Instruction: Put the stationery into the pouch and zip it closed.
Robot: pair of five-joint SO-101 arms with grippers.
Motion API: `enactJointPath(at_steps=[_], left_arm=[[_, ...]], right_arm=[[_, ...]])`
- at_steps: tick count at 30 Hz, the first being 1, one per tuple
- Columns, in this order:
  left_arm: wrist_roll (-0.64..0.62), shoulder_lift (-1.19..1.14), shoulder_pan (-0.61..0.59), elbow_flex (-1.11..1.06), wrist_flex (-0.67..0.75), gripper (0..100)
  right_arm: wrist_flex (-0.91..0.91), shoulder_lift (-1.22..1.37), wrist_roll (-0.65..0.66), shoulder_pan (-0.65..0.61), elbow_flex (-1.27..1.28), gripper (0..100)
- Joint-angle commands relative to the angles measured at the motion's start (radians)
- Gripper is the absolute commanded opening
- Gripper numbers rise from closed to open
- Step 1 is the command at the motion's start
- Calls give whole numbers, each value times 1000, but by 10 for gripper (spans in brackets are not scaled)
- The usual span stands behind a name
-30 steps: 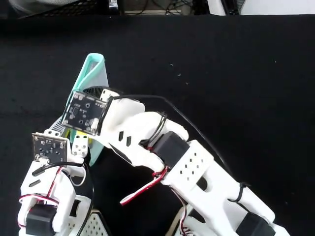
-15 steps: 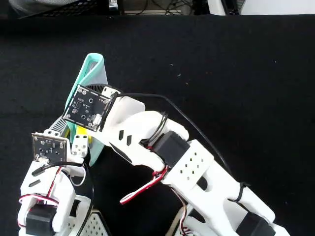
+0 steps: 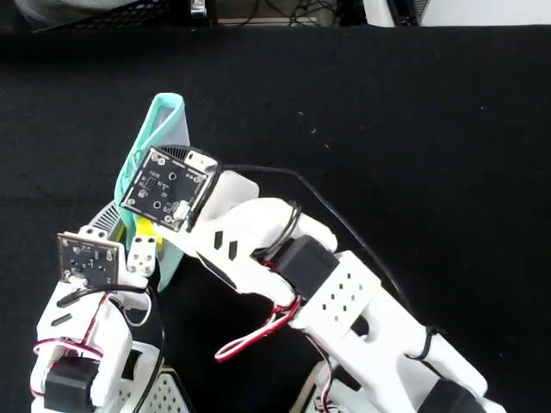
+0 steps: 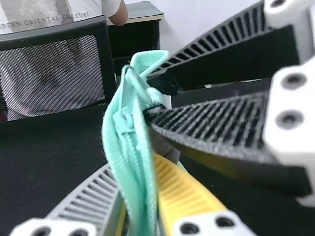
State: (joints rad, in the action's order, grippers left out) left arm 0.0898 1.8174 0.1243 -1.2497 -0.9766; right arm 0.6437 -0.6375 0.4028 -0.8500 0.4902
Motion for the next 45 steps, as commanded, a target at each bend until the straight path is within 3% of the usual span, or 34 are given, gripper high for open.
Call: enactJointPath(at_steps=[1, 18, 20, 22, 35, 41, 45], left_arm=[[9, -3, 70, -45, -35, 31], [11, -5, 70, -45, -29, 33], [11, -5, 70, -45, -29, 33], [11, -5, 68, -45, -29, 33], [38, -2, 68, -45, -29, 30], [40, -2, 68, -45, -31, 30], [41, -2, 68, -45, -31, 30]], right_arm=[[-54, -42, -9, 26, -15, 116], [-44, -50, -9, 60, -13, 113], [-44, -50, -9, 77, -13, 93], [-48, -50, -9, 104, -13, 11], [-46, -134, -11, 258, -12, 12], [-43, -125, -14, 250, 50, 15], [72, -199, -17, 181, 62, 57]])
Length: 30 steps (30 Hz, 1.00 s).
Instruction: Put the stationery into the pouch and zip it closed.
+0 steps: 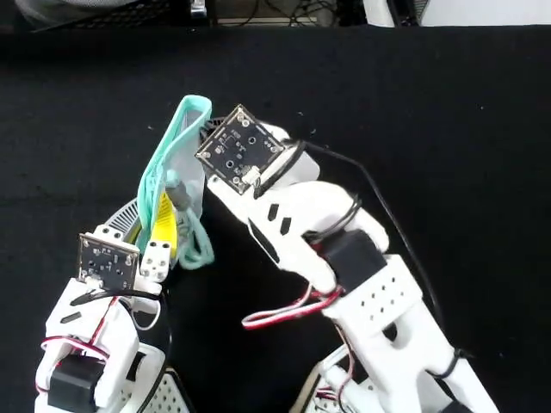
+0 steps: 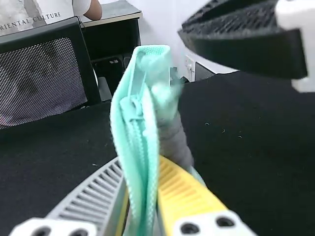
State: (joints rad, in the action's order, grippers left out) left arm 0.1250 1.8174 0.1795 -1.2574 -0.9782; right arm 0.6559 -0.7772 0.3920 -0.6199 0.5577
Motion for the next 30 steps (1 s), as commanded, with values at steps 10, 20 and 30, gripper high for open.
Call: enactJointPath(at_steps=[10, 20, 30], left_arm=[[6, -2, 13, -39, -28, 30], [3, -2, 13, -39, -29, 30], [3, -2, 19, -54, -26, 30]], right_arm=[[201, -200, -9, -198, -7, 179], [140, -38, 0, -222, -1, 181], [74, 28, 40, -216, -28, 180]])
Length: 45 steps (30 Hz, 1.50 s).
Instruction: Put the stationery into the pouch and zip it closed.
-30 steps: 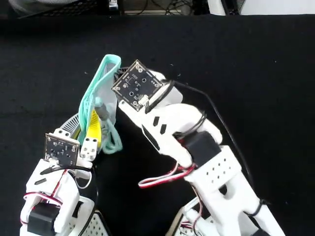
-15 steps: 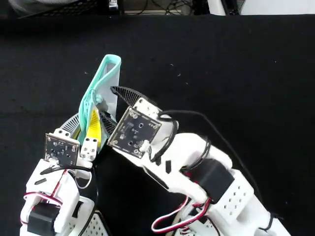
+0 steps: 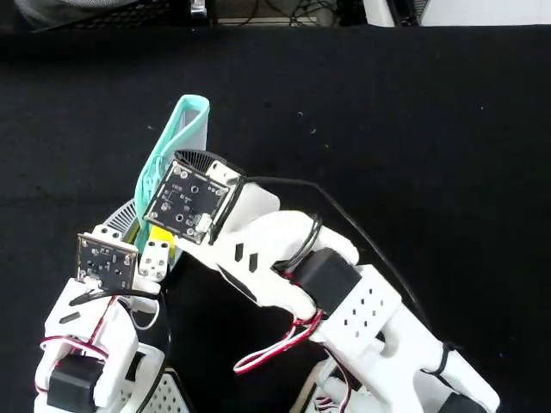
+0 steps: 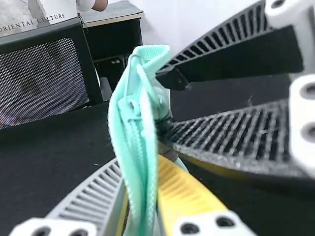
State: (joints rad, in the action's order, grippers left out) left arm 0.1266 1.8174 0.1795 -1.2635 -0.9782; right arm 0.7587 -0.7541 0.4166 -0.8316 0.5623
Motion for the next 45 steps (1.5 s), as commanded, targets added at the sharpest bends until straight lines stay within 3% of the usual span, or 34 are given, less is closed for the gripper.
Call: enactJointPath(at_steps=[1, 12, 26, 30, 38, 45], left_arm=[[2, -2, 19, -48, -26, 30], [2, -2, 19, -48, -26, 30], [5, -2, 19, -48, -26, 30], [5, -2, 19, -48, -26, 30], [6, -3, 19, -48, -26, 30], [6, -3, 19, -48, -26, 30]], right_arm=[[-29, 5, 17, -5, -44, 176], [-72, 2, 17, 92, -76, 141], [-78, -1, 23, 74, -81, 140], [-91, -1, 104, 21, -81, 137], [-92, 5, 146, 18, -81, 136], [-121, 13, 209, 23, -74, 42]])
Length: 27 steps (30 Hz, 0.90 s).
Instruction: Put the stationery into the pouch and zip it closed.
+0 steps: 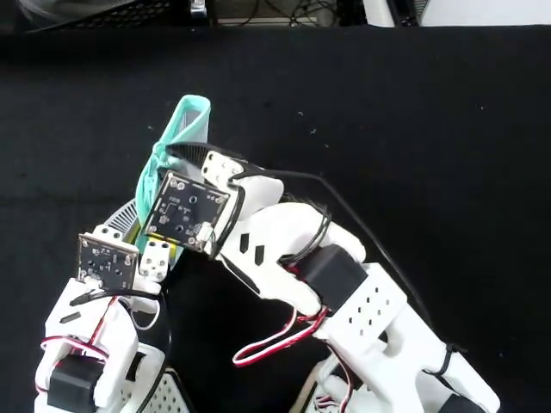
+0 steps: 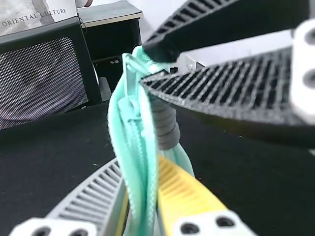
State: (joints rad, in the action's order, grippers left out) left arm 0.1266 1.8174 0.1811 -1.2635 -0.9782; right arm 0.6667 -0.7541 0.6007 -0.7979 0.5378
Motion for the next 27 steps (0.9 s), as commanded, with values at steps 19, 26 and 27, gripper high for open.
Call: enactJointPath(at_steps=[19, 26, 27], left_arm=[[6, -3, 15, -48, -26, 30], [8, -2, 13, -48, -26, 30], [8, -2, 13, -48, -26, 30]], right_arm=[[-52, 48, 37, 144, -50, 13], [51, -62, -87, 172, 10, 15], [49, -91, -109, 172, 35, 15]])
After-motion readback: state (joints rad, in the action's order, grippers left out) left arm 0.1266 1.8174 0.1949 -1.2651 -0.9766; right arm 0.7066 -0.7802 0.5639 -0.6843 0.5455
